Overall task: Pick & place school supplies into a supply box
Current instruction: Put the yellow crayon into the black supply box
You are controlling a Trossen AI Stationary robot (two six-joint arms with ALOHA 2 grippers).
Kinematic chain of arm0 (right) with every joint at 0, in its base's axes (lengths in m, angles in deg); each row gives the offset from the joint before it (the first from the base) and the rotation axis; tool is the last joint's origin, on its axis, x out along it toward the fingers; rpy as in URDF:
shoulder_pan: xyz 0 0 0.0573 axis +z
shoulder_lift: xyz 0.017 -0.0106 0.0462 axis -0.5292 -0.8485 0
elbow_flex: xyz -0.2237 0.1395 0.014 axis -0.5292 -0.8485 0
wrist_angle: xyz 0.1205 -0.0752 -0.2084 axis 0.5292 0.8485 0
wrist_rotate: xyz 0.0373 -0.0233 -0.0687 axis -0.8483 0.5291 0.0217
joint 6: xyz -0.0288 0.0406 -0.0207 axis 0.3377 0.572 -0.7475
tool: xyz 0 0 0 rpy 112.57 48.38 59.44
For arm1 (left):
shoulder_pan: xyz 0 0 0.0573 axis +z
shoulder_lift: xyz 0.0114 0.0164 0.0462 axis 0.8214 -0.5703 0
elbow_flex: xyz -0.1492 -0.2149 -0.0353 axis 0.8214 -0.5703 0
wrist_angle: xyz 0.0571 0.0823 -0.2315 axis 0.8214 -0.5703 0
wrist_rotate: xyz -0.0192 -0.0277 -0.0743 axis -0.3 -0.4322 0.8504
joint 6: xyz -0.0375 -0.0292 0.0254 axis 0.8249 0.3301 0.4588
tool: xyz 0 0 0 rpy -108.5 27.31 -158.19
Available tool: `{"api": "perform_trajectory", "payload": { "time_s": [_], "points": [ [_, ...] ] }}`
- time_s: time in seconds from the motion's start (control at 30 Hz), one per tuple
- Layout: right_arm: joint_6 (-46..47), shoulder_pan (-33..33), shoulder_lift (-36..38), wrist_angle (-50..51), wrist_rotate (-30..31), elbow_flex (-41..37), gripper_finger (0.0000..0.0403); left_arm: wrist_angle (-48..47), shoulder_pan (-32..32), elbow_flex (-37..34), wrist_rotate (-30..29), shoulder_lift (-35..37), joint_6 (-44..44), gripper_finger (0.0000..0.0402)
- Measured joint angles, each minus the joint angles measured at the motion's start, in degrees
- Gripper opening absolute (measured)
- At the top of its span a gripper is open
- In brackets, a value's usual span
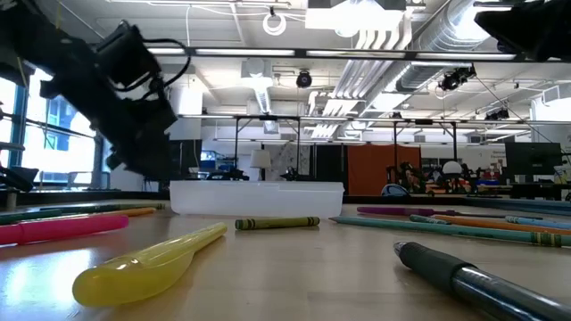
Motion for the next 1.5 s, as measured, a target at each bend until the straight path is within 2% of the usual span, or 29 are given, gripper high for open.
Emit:
{"api": "perform_trajectory", "payload": {
  "time_s": [0.1,0.2,0.3,0.37,0.47,0.6,0.87,1.17,1.27,1.43,1.5],
  "points": [
    [0.00,0.01,-0.01,-0.73,0.00,0.00,0.0000,-11.75,-0.02,5.22,4.69,0.01,-1.18,0.0152],
    [0.00,0.02,0.00,-0.72,0.00,0.00,0.0000,-23.15,-1.40,8.61,6.72,-0.76,1.17,0.0149],
    [0.00,0.01,-0.01,-0.72,0.00,0.00,0.0000,-27.11,-4.51,9.04,8.80,-0.76,4.58,0.0147],
    [0.00,0.00,-0.01,-0.72,0.02,0.00,0.0000,-27.27,-7.24,9.05,8.24,-0.76,6.40,0.0146],
    [0.00,0.00,0.00,-0.74,0.00,0.00,0.0000,-27.33,-10.23,9.10,3.74,-0.76,7.54,0.0146],
    [0.00,0.00,0.00,-1.41,0.00,0.00,0.0000,-29.05,-11.28,9.10,-1.09,-0.76,8.48,0.0146],
    [0.00,0.00,0.00,-1.74,0.00,0.00,0.0000,-29.12,-11.24,9.15,-1.38,-2.31,11.09,0.0146],
    [0.00,0.00,-0.02,-1.68,0.11,0.00,0.0000,-26.36,-11.28,9.36,-2.20,-10.94,13.50,0.0142],
    [0.00,0.01,-0.01,-1.56,0.14,0.00,0.0000,-26.11,-11.29,9.51,-2.66,-12.99,16.79,0.0120],
    [0.00,0.00,-0.01,-1.57,0.15,0.00,0.0000,-24.46,-11.28,9.41,-3.24,-13.31,17.64,0.0038],
    [0.00,0.00,-0.02,-1.53,0.15,0.00,0.0000,-22.57,-11.21,9.32,-3.36,-12.93,17.66,0.0024]
  ]
}}
